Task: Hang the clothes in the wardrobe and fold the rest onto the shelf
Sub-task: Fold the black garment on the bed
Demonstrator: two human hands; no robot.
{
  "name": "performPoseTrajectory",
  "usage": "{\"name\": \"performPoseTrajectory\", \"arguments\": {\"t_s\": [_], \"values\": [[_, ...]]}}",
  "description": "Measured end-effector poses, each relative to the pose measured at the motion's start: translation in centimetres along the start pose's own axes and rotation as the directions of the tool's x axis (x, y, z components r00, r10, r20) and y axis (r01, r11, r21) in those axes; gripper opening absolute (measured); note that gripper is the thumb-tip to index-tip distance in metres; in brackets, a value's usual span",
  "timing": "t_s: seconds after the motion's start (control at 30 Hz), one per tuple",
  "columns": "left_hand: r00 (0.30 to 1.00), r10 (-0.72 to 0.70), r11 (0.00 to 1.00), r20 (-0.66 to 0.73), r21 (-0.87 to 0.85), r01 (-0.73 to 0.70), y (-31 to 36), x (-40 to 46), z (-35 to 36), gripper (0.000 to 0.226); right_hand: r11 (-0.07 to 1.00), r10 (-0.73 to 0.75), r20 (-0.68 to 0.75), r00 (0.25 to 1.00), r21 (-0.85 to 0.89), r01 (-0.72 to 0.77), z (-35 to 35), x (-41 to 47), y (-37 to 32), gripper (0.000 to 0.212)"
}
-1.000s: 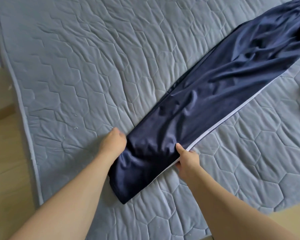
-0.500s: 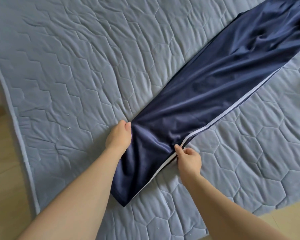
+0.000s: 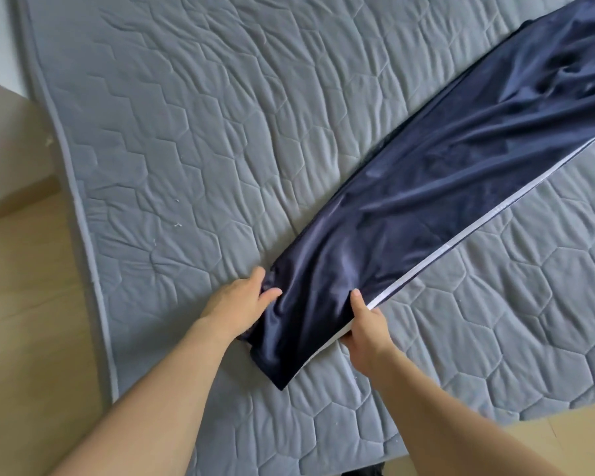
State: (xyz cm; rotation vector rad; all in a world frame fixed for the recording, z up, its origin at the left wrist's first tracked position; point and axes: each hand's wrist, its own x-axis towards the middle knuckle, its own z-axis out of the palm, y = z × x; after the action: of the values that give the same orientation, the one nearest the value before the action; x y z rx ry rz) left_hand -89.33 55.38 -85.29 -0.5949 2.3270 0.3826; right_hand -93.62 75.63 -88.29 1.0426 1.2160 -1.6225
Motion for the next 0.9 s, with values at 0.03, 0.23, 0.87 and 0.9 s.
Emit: {"name": "performPoseTrajectory", "arguments": {"t_s": [0.03,0.23,0.87,0.9], "values": [[1.000,-0.003,1.000,0.010,-0.024,0.003,-0.4,-0.4,0.2,0.022,0.999,0.015,0.005,1.000,-0.030,-0.014,0.1,-0.4,0.4,0.025],[0.969,-0.238,0.881,-0.062,-0.435,0.188,-1.6,-1.9,-0.7,0.023,0.985,0.085,0.009,0.996,-0.150,-0.083,1.1,-2.8,1.7,0.029],[0.881,-0.269,0.693,0.389,-0.557,0.457,-5.7,-11.0,-7.7,0.025,0.805,0.551,0.035,0.834,-0.287,-0.520,4.4,-16.3,8.1,0.025],[0.887,-0.220,0.649,0.407,-0.618,0.444,-4.2,-9.9,-8.3,0.027,0.812,0.529,-0.004,0.848,-0.286,-0.508,4.0,-15.9,6.9,0.026]]}}
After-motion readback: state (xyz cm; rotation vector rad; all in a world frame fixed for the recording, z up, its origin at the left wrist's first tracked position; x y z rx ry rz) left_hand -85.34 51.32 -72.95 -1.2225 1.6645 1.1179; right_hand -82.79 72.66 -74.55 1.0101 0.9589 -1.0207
